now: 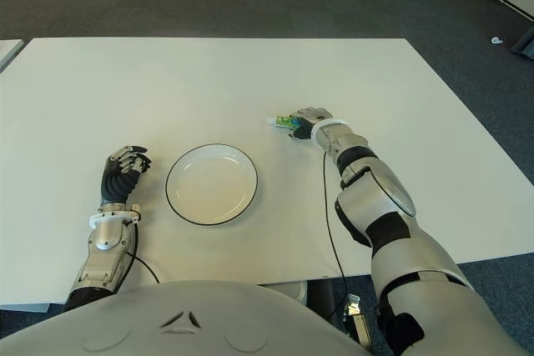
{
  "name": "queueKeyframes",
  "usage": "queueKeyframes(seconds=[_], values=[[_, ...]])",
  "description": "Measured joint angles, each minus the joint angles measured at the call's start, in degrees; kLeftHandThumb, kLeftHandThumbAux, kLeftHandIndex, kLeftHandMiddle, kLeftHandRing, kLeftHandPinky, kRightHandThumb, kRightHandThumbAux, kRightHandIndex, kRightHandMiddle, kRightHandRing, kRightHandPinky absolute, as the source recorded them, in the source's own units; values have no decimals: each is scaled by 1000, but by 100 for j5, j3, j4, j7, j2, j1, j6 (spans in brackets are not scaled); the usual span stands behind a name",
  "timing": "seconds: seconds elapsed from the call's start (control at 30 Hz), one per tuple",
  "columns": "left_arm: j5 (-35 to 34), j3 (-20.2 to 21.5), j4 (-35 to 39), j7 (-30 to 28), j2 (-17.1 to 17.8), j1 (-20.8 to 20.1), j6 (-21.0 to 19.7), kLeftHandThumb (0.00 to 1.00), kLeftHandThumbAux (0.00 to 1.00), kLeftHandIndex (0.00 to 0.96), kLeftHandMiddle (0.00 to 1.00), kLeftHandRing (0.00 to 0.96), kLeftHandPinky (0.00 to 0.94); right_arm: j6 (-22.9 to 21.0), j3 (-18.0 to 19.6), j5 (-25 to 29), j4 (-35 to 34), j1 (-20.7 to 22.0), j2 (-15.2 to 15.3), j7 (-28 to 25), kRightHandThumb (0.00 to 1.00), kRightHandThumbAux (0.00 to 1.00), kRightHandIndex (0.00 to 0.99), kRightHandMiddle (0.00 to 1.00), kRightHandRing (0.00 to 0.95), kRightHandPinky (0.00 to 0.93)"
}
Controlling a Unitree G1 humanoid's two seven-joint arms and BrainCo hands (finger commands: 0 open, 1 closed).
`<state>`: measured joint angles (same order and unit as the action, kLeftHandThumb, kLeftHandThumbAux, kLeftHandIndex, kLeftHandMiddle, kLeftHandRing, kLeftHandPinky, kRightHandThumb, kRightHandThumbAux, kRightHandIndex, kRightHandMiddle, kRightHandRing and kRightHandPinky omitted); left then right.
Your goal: Put the toothpaste on the table into the plate.
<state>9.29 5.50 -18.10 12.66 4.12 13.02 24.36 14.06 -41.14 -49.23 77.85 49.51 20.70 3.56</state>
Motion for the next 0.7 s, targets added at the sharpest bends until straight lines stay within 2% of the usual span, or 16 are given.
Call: queueKeyframes(seconds=[0.17, 0.5, 0.7], values=[[84, -2, 159, 60, -47, 89, -173, 703, 717, 428, 573, 581, 546, -99, 42, 12, 56, -50, -152, 205, 528, 288, 0, 0, 0, 0], [190, -4, 353, 144, -86, 232, -325, 703, 717, 428, 562, 570, 537, 4, 184, 40, 61, -166, -241, 706, 439, 420, 0, 0, 0, 0], [193, -3, 402, 145, -100, 284, -321, 703, 717, 428, 559, 568, 540, 21, 196, 36, 62, -188, -327, 983, 404, 496, 36, 0, 0, 60]])
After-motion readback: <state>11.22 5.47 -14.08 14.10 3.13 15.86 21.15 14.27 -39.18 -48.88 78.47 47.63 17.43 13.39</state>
